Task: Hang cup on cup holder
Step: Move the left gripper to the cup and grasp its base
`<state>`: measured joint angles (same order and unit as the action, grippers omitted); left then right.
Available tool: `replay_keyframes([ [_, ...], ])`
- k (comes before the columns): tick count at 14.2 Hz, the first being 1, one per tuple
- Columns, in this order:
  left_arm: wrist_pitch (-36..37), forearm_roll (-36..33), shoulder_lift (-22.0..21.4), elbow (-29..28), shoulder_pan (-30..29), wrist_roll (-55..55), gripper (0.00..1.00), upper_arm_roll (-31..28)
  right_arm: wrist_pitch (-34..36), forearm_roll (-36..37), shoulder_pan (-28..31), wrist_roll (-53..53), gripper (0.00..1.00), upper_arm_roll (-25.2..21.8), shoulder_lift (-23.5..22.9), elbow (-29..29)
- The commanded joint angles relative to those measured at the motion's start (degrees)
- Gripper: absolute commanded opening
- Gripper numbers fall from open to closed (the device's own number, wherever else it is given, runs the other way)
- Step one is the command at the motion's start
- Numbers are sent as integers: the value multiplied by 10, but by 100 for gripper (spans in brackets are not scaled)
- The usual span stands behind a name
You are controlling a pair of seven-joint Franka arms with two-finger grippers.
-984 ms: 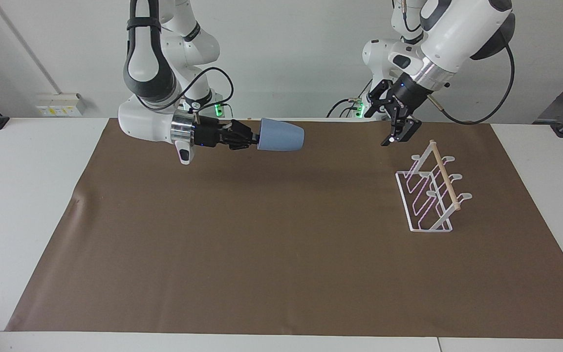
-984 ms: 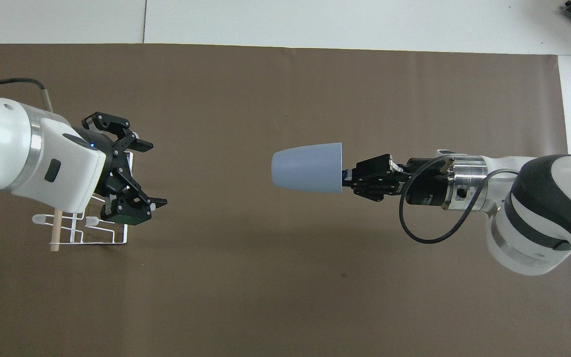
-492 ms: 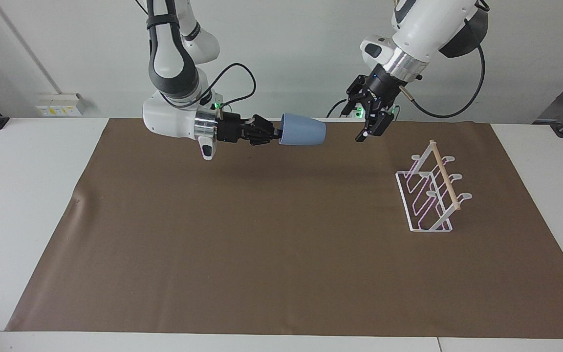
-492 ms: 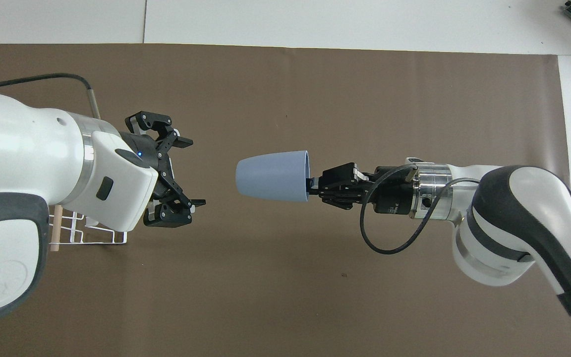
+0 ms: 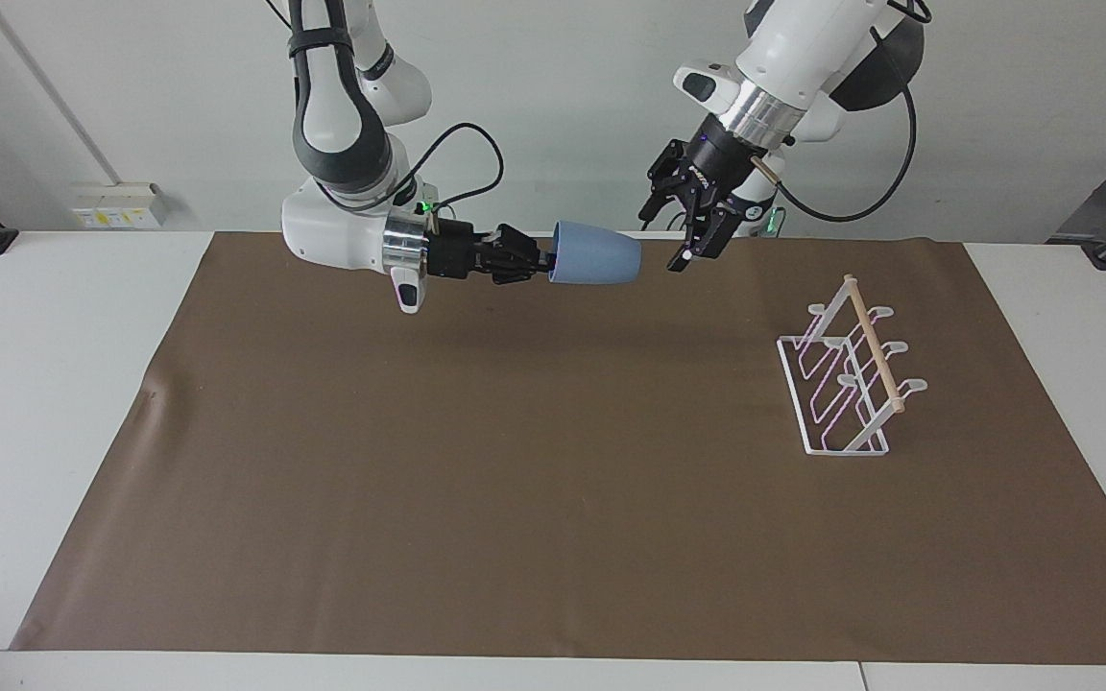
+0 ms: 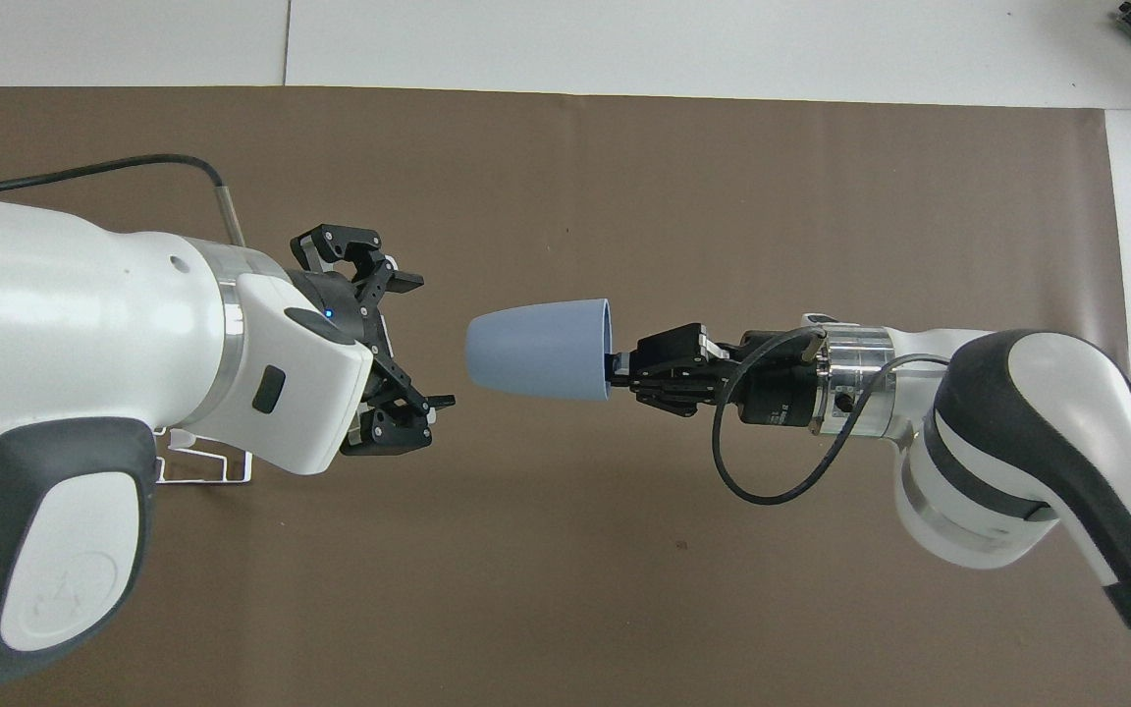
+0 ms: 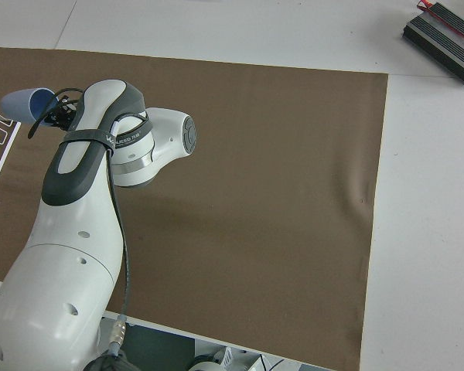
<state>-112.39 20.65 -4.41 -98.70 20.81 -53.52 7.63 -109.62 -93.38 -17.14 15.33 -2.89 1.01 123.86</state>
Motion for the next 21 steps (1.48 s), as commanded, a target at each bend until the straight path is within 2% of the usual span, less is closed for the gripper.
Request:
replay_keyframes([
  [1, -35, 0, -4, -19, 19, 20, 100, -6, -11, -17, -1, -9, 0, 0, 18, 16],
  [7, -70, -38, 10, -32, 74, 90, 100, -5, -9, -17, 2, -8, 0, 0, 18, 16],
  [21, -100, -54, 23, -43, 93, 125, 100, -5, -1, -23, 7, -8, 0, 0, 18, 15],
])
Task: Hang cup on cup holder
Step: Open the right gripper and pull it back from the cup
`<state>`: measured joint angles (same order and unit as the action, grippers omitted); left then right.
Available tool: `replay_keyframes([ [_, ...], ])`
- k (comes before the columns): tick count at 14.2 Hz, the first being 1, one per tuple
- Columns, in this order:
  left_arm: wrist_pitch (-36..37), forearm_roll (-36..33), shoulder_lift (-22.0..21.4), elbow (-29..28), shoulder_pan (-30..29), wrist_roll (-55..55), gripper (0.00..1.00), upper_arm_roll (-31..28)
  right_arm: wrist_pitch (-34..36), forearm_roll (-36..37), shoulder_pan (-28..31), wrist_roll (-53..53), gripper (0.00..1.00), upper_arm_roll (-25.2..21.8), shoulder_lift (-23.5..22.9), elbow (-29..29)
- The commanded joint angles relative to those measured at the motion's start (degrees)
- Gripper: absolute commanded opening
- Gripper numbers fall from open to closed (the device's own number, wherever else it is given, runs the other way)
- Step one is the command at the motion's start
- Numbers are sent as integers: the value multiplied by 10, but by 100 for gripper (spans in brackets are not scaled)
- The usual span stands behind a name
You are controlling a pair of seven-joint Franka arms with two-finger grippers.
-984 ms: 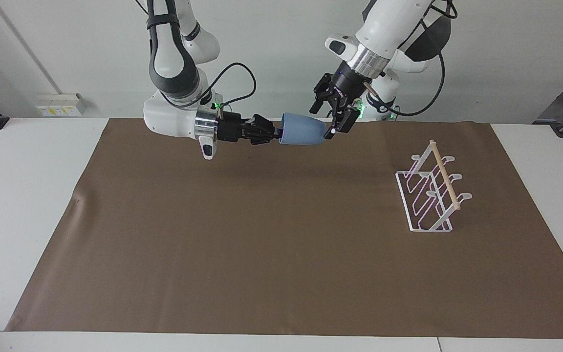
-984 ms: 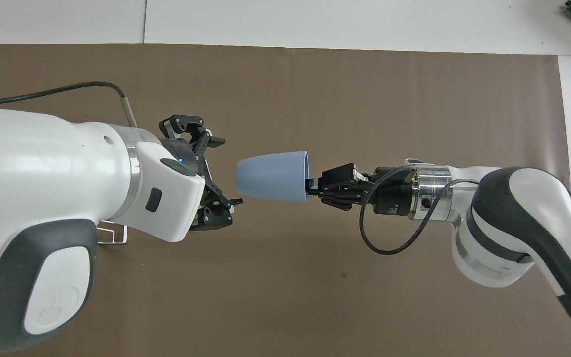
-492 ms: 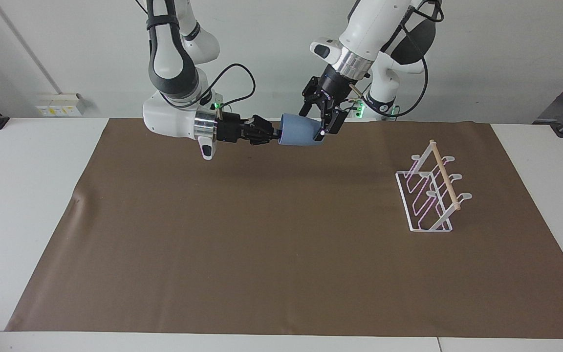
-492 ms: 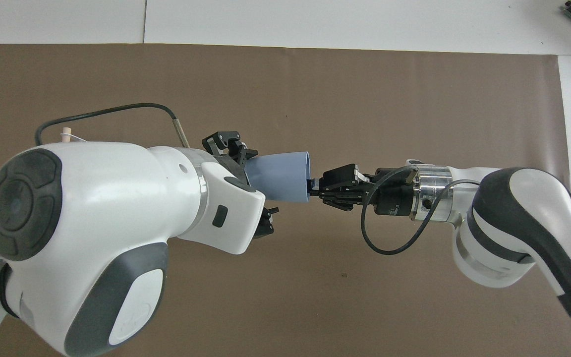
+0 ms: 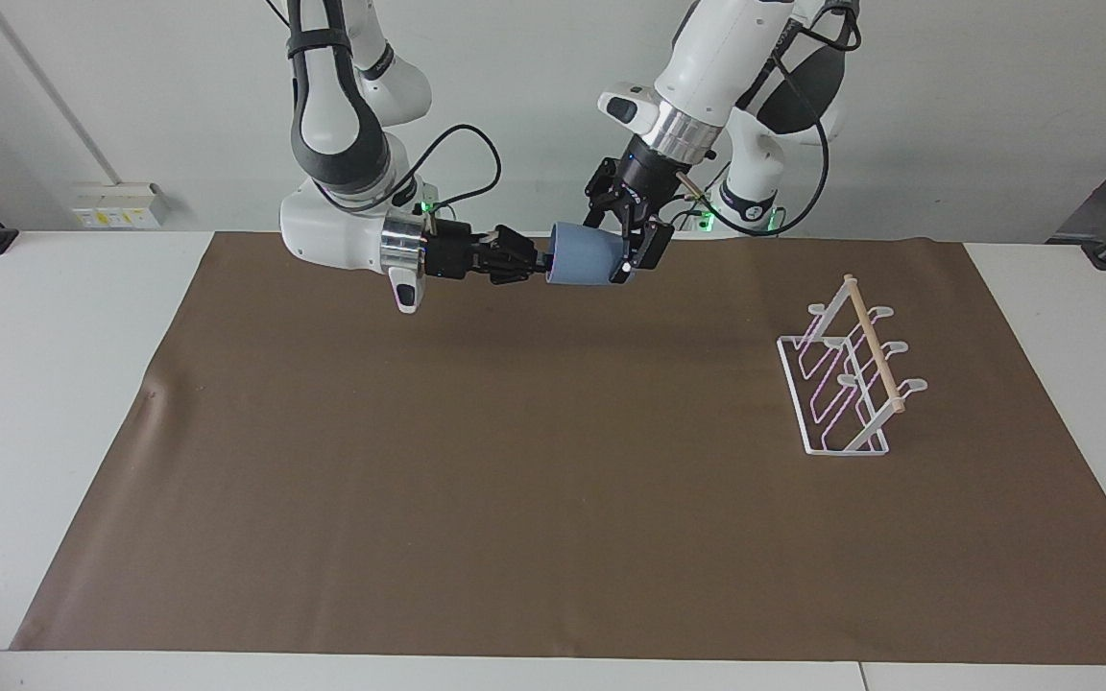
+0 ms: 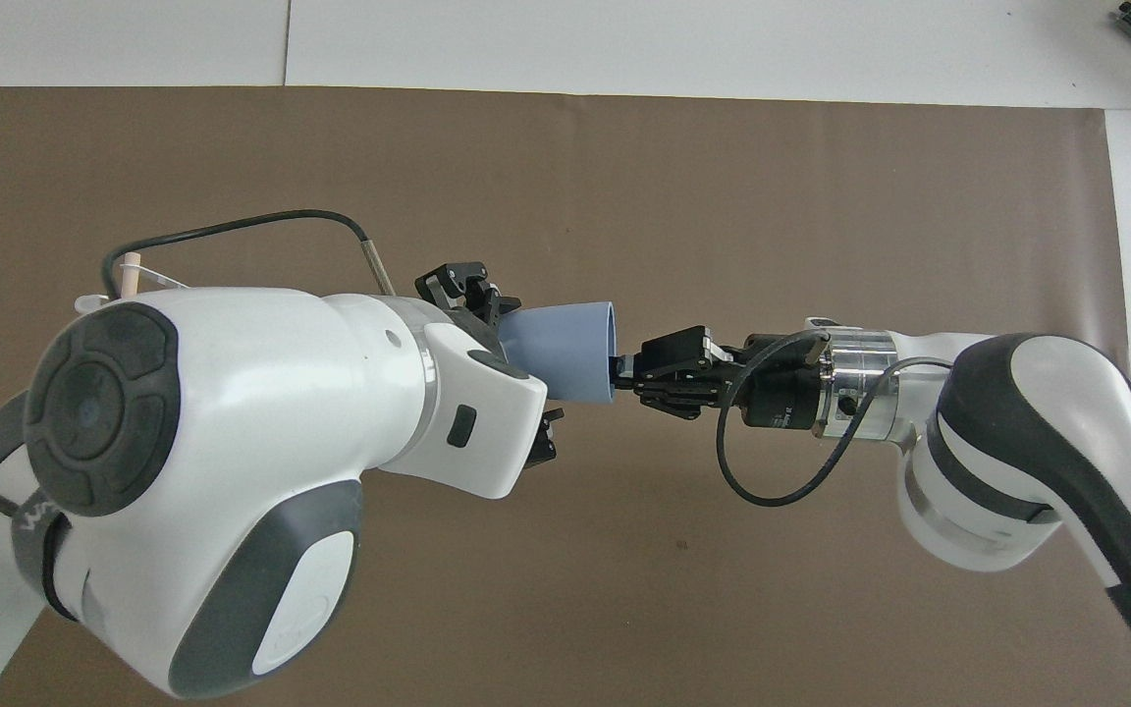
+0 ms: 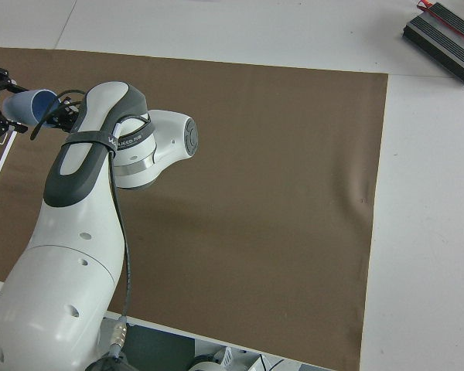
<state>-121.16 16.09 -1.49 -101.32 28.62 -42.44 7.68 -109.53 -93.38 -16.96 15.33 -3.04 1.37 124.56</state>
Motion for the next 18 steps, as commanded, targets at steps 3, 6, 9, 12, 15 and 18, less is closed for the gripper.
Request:
replay_keyframes([
  [3, -20, -11, -6, -21, 21, 19, 2, -6, -2, -30, 5, -8, 0, 1, 14, 8],
  [6, -19, -11, -6, -21, 23, 40, 0, -6, 7, -30, 6, -8, 0, 1, 14, 8],
  [9, -19, -11, -6, -21, 23, 41, 0, -6, 7, -30, 6, -9, 0, 1, 14, 7],
  [12, -17, -11, -6, -21, 23, 42, 0, -6, 5, -30, 9, -11, 90, 0, 14, 7],
  [15, -16, -11, -6, -21, 23, 42, 0, -6, 5, -30, 15, -13, 100, 0, 14, 8],
  [18, -14, -11, -6, -21, 22, 42, 0, -6, -5, -17, 18, -14, 100, -2, 14, 5],
])
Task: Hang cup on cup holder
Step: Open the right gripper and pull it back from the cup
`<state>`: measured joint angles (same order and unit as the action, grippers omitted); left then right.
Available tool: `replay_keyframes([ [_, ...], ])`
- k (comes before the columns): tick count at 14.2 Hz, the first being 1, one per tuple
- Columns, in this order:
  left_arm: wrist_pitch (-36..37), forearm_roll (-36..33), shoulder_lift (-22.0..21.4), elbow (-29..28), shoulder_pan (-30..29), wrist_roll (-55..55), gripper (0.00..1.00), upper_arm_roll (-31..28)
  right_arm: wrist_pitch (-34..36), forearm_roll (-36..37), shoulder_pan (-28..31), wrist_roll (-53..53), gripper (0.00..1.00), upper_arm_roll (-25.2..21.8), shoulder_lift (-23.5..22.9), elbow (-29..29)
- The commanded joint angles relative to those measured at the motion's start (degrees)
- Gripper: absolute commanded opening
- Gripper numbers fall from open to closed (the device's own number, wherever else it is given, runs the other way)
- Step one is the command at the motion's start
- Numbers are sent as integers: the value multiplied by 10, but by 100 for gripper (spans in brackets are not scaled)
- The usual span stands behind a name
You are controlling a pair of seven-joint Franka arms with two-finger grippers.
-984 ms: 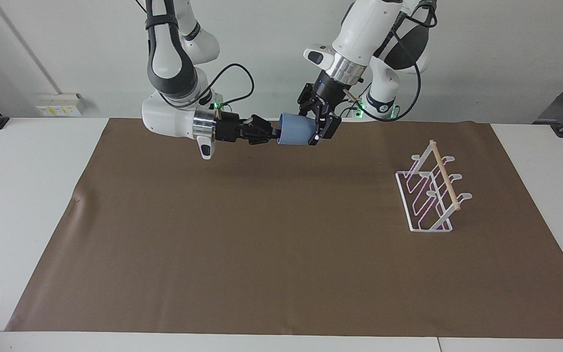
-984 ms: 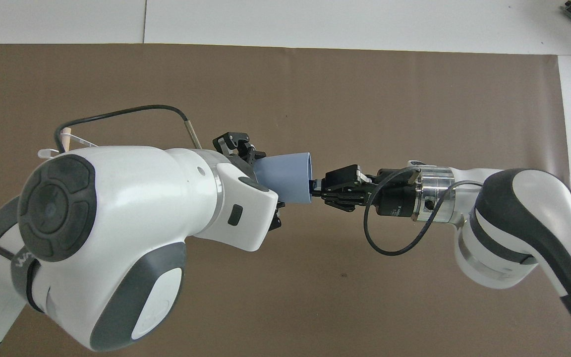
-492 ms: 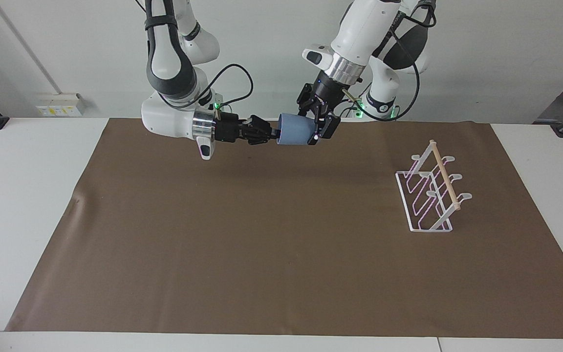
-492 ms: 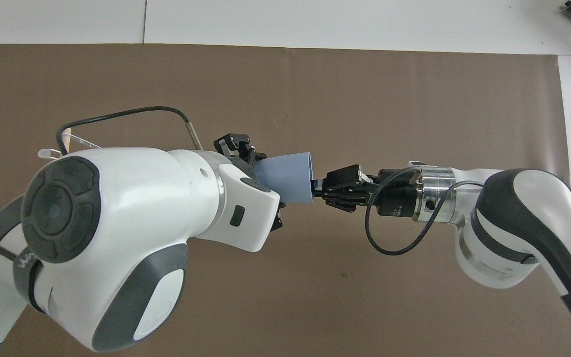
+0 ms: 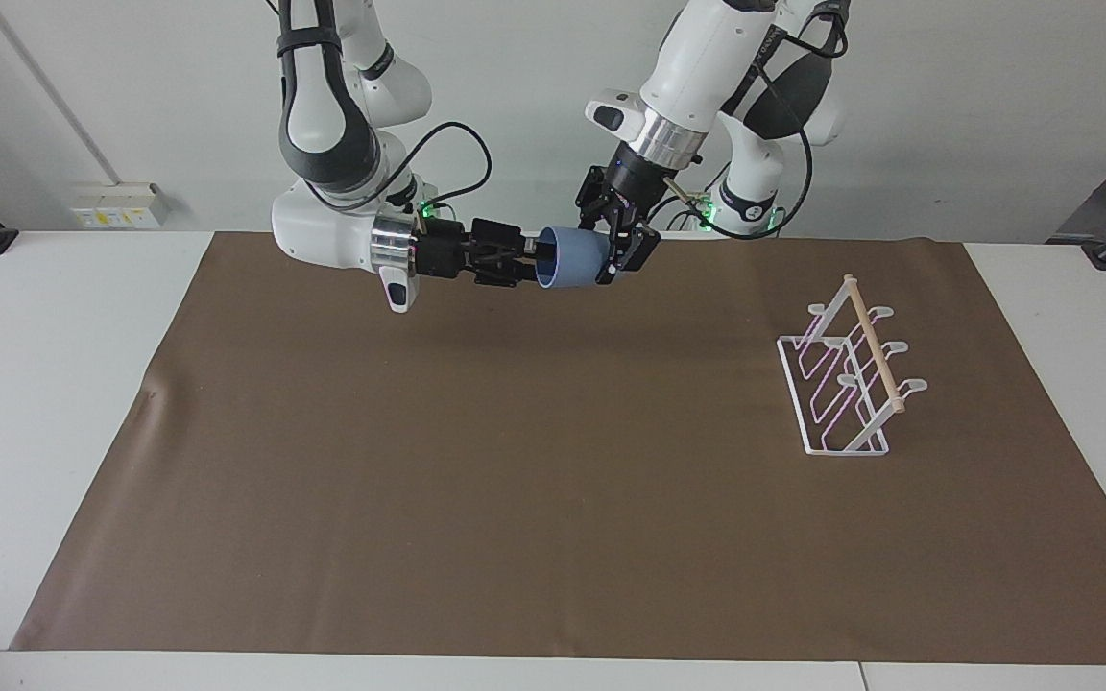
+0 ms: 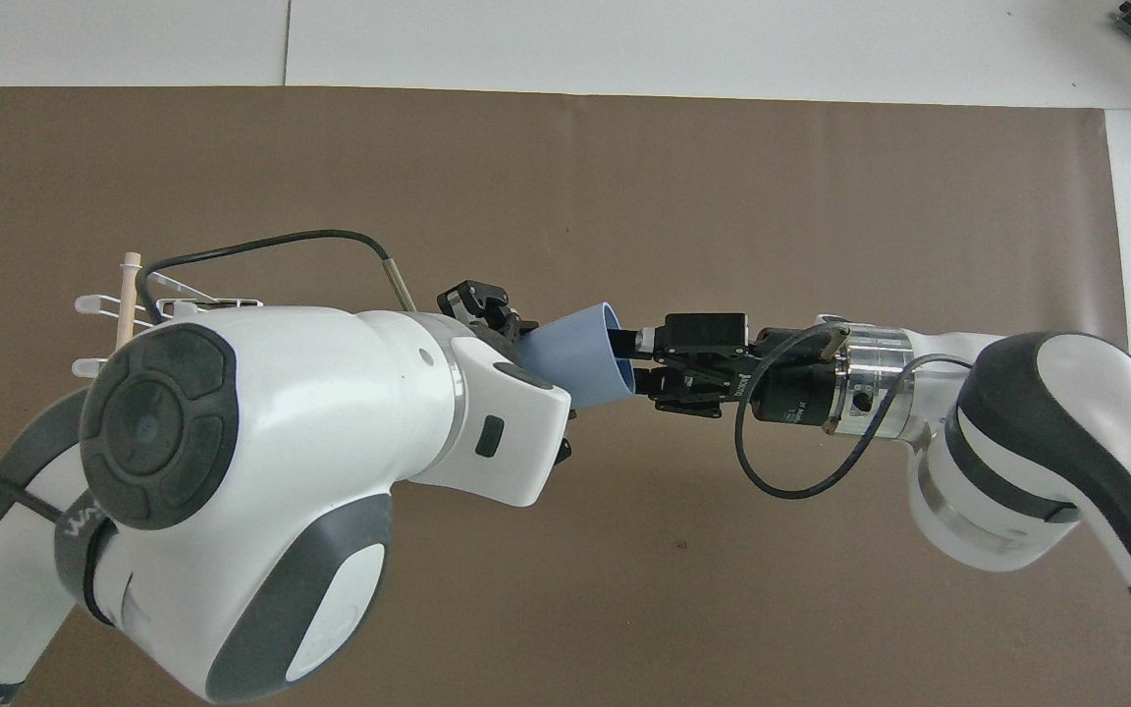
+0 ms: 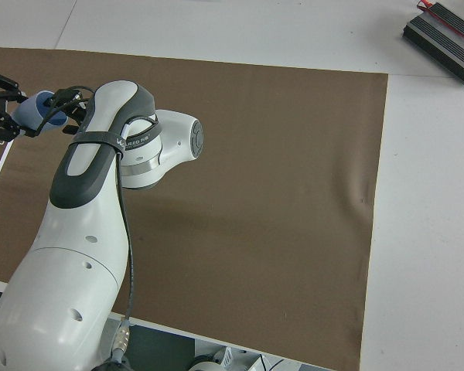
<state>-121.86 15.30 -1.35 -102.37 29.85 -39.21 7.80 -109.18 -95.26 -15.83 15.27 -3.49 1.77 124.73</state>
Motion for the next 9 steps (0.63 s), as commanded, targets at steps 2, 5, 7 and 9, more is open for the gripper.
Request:
replay_keyframes([
  [2, -1, -4, -8, -14, 3, 9, 0, -8, -38, 47, 10, -14, 100, 1, 10, 0],
  [5, 38, -4, -9, -18, -28, 9, 0, -11, -101, 138, 10, -22, 100, 1, 10, -13],
  [7, 71, -11, -11, -18, -53, 9, 0, -12, -145, 177, 10, -35, 100, 1, 10, -13],
  [9, 97, -67, -13, -18, -63, 8, 0, -12, -183, 252, 10, -42, 100, 1, 8, -17],
])
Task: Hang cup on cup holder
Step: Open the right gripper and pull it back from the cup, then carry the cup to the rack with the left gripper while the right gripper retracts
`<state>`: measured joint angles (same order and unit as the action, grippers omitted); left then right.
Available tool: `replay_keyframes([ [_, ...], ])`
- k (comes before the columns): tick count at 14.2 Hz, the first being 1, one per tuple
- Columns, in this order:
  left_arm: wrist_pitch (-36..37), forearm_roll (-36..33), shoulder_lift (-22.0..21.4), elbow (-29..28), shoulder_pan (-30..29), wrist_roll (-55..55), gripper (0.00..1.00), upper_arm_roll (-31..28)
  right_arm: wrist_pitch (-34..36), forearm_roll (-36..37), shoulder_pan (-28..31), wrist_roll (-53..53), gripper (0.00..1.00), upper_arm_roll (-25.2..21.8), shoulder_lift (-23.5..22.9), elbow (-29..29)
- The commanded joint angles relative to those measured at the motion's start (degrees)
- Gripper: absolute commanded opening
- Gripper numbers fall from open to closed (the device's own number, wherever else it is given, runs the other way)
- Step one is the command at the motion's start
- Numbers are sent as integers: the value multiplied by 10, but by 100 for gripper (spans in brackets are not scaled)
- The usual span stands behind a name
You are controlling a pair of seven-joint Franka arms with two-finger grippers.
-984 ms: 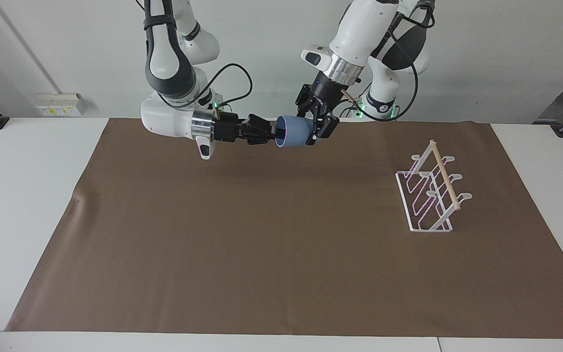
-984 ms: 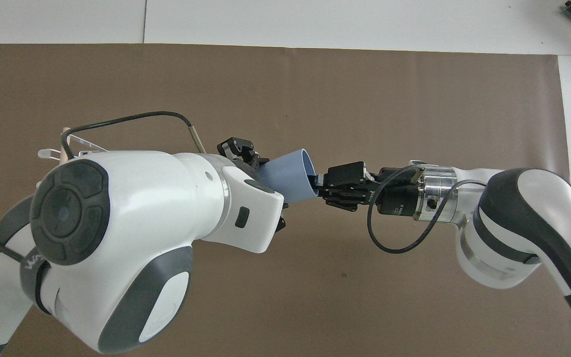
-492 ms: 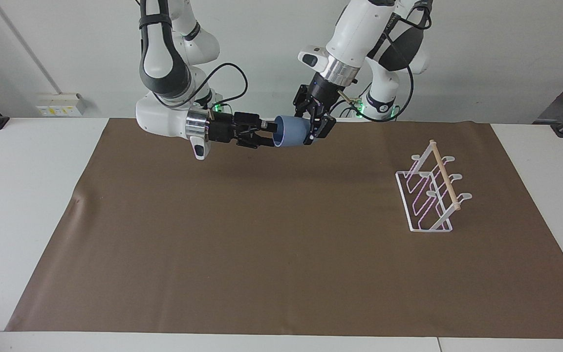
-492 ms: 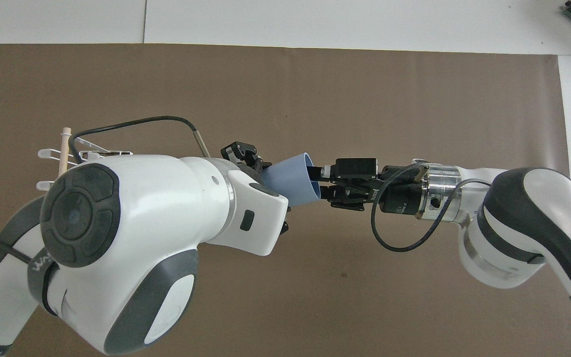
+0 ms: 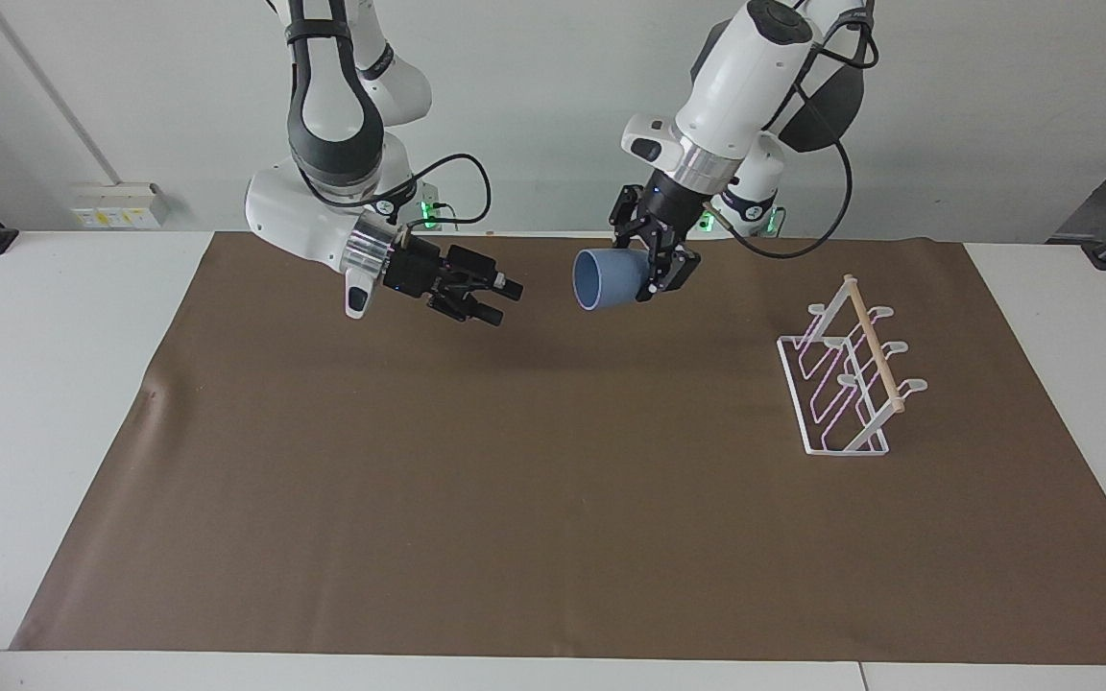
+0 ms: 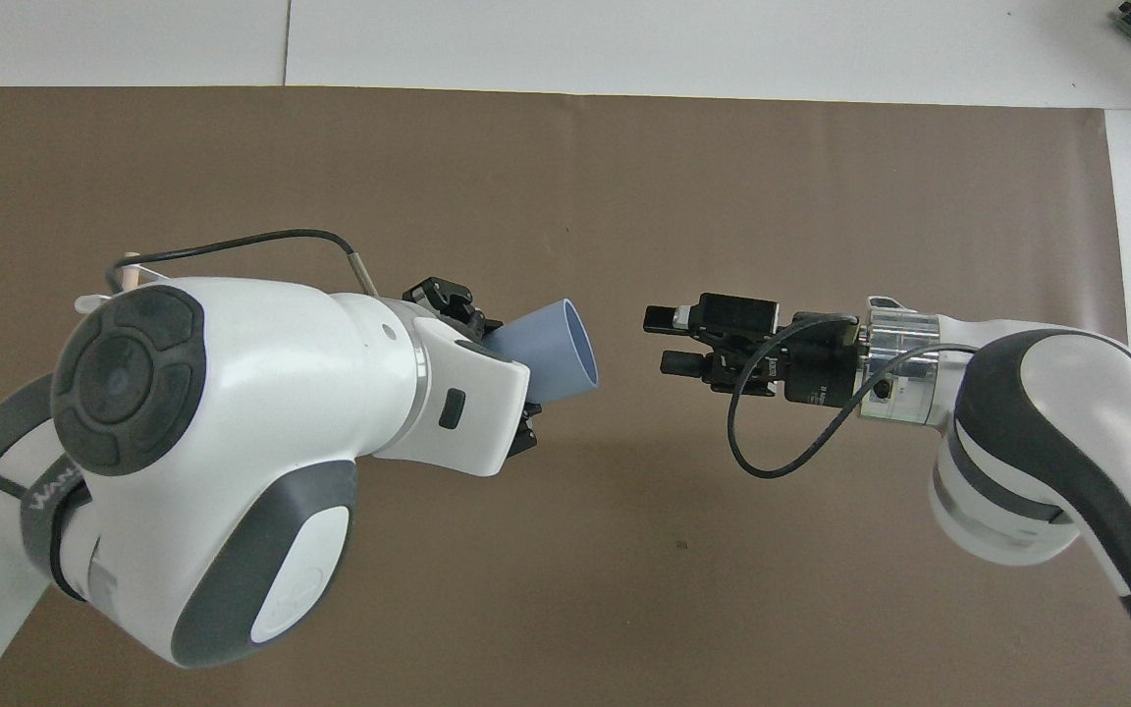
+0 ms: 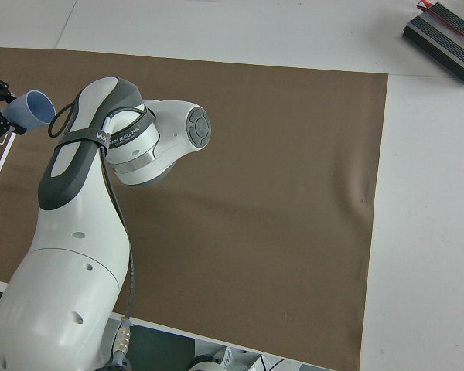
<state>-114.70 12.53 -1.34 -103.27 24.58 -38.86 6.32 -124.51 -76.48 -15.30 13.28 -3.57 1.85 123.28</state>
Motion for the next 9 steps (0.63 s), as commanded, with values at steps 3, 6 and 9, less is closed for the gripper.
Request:
replay_keyframes([
  [3, 48, -120, -16, -16, -33, 5, 0, 3, -73, 233, 6, -32, 100, 1, 1, -10],
  [6, 74, -197, -15, -18, -66, 0, 0, 2, -64, 397, 38, -63, 100, 0, 3, -18],
  [9, 111, -318, -7, -16, -66, -2, 0, 3, 20, 543, 74, -103, 100, -1, 10, -57],
])
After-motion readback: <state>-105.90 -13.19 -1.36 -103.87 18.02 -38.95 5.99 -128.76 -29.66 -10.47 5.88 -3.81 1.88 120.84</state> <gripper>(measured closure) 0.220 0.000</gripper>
